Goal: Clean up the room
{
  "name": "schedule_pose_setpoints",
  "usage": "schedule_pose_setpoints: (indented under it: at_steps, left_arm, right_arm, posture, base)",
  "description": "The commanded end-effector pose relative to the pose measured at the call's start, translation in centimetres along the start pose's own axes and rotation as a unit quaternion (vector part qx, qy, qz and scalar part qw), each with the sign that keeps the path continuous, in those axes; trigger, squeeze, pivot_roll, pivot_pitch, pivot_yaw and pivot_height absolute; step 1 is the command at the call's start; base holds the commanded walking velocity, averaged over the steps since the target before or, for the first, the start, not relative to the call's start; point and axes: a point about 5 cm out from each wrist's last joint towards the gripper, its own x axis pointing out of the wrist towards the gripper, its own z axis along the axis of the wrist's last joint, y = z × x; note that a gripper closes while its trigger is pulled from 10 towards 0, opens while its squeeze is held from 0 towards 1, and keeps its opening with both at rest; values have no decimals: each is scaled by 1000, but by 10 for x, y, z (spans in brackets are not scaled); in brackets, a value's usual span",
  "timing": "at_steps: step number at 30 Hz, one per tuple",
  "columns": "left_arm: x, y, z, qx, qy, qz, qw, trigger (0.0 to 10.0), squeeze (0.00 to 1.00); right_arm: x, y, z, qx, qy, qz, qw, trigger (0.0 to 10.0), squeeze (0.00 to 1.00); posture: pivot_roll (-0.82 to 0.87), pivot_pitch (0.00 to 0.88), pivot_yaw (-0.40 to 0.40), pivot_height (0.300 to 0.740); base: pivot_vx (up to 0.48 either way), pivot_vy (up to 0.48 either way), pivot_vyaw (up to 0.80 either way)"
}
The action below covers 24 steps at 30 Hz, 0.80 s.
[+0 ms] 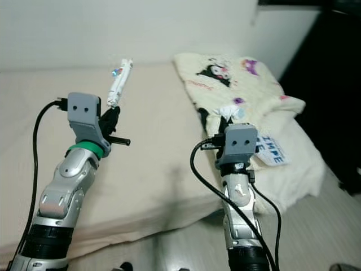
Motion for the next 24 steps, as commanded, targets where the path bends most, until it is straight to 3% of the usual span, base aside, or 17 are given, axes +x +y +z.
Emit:
schedule_pose_setpoints:
  at_steps: [1, 9, 24]
  left_arm:
    - [-1, -3, -4, 2, 4, -7, 1000, 10000, 0]
    - [-1, -4, -4, 3, 5, -9, 1000, 10000, 0]
    - [-1, -3, -4, 5, 5, -7, 1000, 10000, 0]
  right_arm:
    - [-5, -4, -4, 10, 10, -9, 1000, 10000, 0]
    - [-5, -5, -5, 9, 12, -10, 1000, 10000, 0]
    - [-5, -3, -6, 7, 14, -7, 1000, 10000, 0]
  posture:
    - [13, 80, -22, 740]
    - [14, 82, -19, 740]
    - [19, 86, -17, 740]
  base:
    - [0, 0, 0]
    - [-61, 0, 0]
    - [-356, 0, 0]
